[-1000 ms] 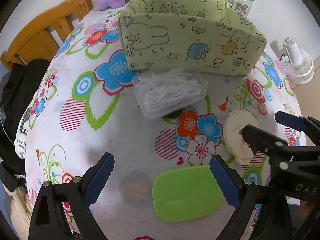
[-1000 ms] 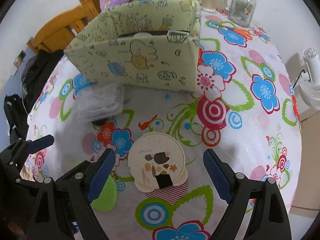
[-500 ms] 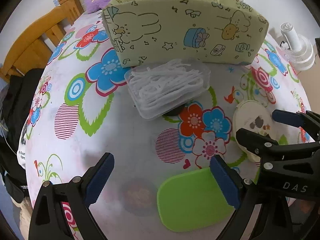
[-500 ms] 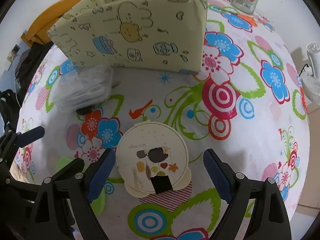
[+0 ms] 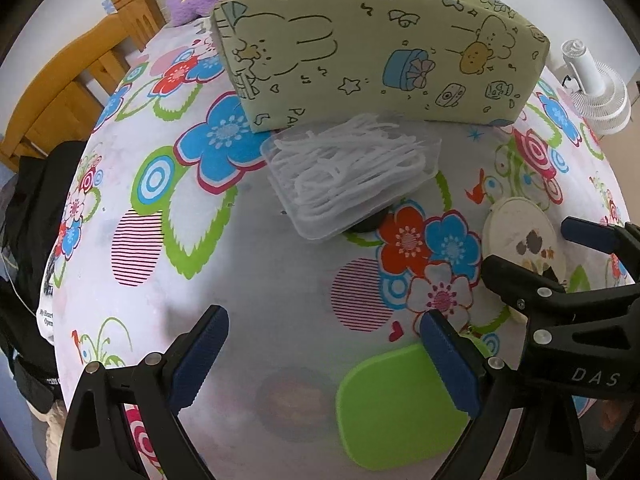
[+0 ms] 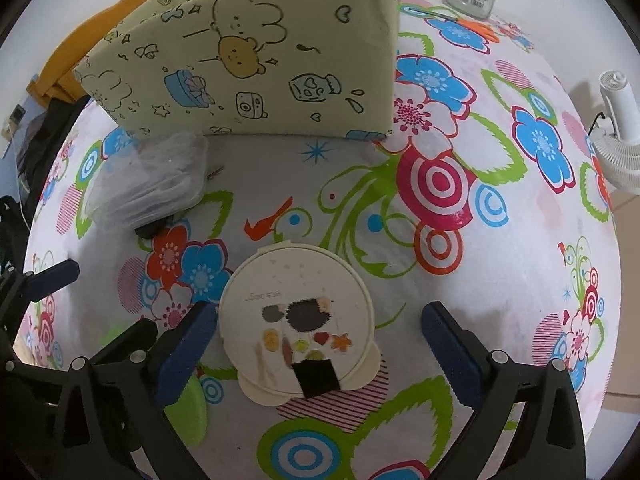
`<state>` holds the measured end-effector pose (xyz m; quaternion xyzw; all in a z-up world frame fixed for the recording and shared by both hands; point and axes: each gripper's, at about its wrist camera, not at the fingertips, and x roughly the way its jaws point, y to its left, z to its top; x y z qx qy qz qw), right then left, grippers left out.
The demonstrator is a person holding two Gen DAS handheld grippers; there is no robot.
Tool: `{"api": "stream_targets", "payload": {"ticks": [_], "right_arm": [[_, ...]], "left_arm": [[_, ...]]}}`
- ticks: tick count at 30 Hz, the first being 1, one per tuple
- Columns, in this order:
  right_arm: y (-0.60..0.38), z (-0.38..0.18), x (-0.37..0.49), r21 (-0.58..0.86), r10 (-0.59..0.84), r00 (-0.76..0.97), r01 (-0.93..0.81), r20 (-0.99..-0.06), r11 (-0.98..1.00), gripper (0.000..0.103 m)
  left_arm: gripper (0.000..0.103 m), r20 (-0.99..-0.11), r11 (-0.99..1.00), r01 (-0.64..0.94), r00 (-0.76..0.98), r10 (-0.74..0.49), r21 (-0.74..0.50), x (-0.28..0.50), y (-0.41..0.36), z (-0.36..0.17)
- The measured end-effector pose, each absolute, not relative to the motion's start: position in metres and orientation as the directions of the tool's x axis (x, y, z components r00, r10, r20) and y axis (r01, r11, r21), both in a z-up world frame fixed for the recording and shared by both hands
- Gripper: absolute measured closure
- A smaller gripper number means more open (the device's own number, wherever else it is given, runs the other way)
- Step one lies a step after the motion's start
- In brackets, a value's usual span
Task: Organize rigid objects
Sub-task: 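Move the right tool to the round embroidery hoop while the left tool approaches the clear box, then grasp the embroidery hoop with the right tool while the left tool grasps the clear box of floss picks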
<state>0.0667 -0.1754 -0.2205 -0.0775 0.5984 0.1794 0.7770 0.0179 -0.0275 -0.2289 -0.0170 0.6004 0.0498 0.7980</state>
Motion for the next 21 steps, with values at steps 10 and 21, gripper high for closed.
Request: {"api": "stream_targets", "payload": {"ticks": [10,21], "right_arm": [[-0.153,-0.214,0.056,0.019,0.139,0.270,-0.406,-0.953,0.914,0.026],[-0.174,-0.207,0.086,0.061,0.144,0.265,-0.300,-0.953,0.952,0.026]], "left_arm": [[0.005,-0.966,0.998,-0.032,0.251,0.060,0.054,0.026,-0.028,-0.234],[0.005,-0.960,1.000,-0.015,0.280,0.006,0.002,0.051,-0.029,-0.226]]}}
